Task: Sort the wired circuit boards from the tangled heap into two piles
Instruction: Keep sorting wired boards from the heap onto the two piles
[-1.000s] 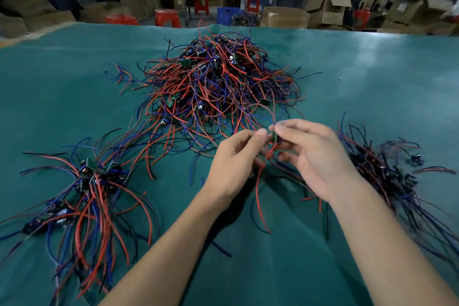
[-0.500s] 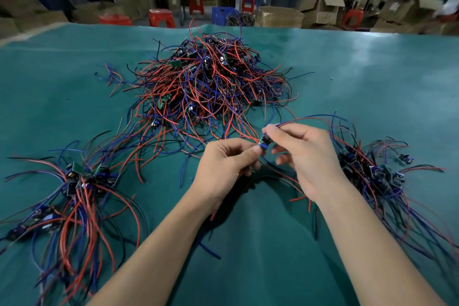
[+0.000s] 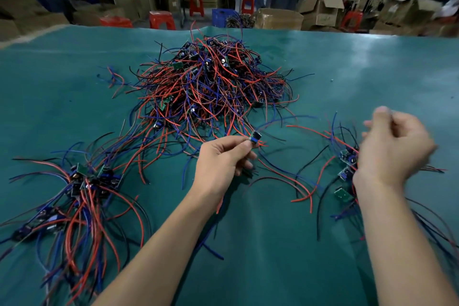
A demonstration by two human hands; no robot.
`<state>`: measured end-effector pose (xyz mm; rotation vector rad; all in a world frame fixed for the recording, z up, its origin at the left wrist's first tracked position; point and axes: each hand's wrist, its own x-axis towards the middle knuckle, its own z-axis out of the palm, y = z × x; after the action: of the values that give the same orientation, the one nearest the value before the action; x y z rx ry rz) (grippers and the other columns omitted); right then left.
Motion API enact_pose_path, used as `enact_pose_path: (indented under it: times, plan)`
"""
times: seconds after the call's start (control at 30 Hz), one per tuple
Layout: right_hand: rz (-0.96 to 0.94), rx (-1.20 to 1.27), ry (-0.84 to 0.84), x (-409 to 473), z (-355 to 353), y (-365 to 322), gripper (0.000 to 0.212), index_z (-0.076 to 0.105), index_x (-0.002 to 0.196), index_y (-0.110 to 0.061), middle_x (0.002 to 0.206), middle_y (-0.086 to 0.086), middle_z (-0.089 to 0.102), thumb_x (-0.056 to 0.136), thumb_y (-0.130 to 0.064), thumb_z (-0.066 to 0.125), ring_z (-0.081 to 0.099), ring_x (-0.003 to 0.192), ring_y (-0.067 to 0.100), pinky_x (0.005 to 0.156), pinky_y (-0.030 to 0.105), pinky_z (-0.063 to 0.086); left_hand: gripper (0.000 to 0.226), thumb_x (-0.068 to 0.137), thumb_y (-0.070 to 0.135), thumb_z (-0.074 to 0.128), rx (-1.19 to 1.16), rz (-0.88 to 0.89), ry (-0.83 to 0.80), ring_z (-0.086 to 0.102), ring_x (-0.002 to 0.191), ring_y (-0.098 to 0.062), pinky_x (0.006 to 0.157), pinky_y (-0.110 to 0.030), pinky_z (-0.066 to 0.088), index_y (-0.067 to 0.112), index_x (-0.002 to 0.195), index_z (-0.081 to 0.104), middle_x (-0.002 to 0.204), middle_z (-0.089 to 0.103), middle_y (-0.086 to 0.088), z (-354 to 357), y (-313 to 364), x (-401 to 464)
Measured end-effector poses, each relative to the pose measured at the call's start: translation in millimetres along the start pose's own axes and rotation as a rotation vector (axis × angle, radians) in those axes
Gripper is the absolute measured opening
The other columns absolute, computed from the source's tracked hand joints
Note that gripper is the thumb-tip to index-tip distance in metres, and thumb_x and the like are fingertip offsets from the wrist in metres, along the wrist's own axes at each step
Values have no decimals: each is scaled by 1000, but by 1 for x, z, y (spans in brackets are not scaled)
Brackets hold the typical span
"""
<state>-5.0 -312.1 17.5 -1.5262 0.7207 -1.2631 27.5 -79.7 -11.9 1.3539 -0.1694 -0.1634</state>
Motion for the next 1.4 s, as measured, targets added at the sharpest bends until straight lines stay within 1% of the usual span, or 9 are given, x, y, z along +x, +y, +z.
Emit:
enact_pose_path:
  times: [0.13,0.2,0.37,0.57,0.67,0.97,1.13,1.23,1.4]
  plan:
    - [-114,-231,-801,-58,24,-17,47,75,74,-22,64,-6,72,80,-65,55,68,64,13,70,49,59,17,96,10,61,-33,29,-14,64,61,-10,51,-16,43,15,86,73,77,75,-3,2,-2,-1]
    - [-189,-196,-995,-83,31,-19,48,74,80,-18,67,-6,71,81,-63,59,64,63,10,68,42,58,16,95,11,62,30,64,-57,64,63,-10,53,-17,45,14,86,75,76,74,-2,1,-1,-2]
    - [-252,-56,-902,-78,33,-13,18,73,83,-23,73,-11,71,84,-41,71,62,68,4,69,36,55,20,97,9,59,133,44,-160,61,57,-15,49,-18,42,9,84,74,72,73,-11,0,1,-3]
    - [-180,15,-380,-35,14,-23,13,70,86,-28,82,-1,71,92,-38,65,63,75,17,72,59,55,14,95,2,58,184,-8,-282,62,53,-11,50,-16,44,-3,89,70,69,71,-9,2,1,-6]
    - [-57,137,-222,-2,-13,-46,18,61,82,-27,85,3,69,96,-39,60,59,63,8,54,30,48,17,95,-3,54,212,3,-276,61,52,-10,50,-16,45,-2,87,69,69,70,-9,2,1,-5]
    - [-86,-401,-673,47,-65,-70,40,50,63,-15,35,-7,51,100,-27,61,44,28,1,30,10,30,20,94,1,55,220,8,-185,52,48,-7,42,-11,35,8,82,70,68,68,-7,2,-1,-2]
    - [-258,-831,-861,42,-79,-47,31,72,70,-38,54,-10,67,79,-68,72,63,50,15,48,31,47,19,92,-2,54,258,21,-178,51,48,-8,43,-10,35,3,86,71,70,68,-9,4,0,-3]
    - [-431,-1135,-845,40,-59,-46,38,69,65,-38,51,-22,61,71,-76,69,62,63,18,60,26,44,18,91,-2,53,269,26,-170,52,49,-9,46,-11,37,3,87,71,69,68,-7,3,1,-3]
    - [-489,-699,-1069,-10,23,-65,17,74,77,-42,70,-17,72,83,-57,73,66,71,5,64,21,46,15,88,-3,55,254,31,-157,52,51,-19,53,-26,47,7,98,60,66,67,-7,4,-3,-2]
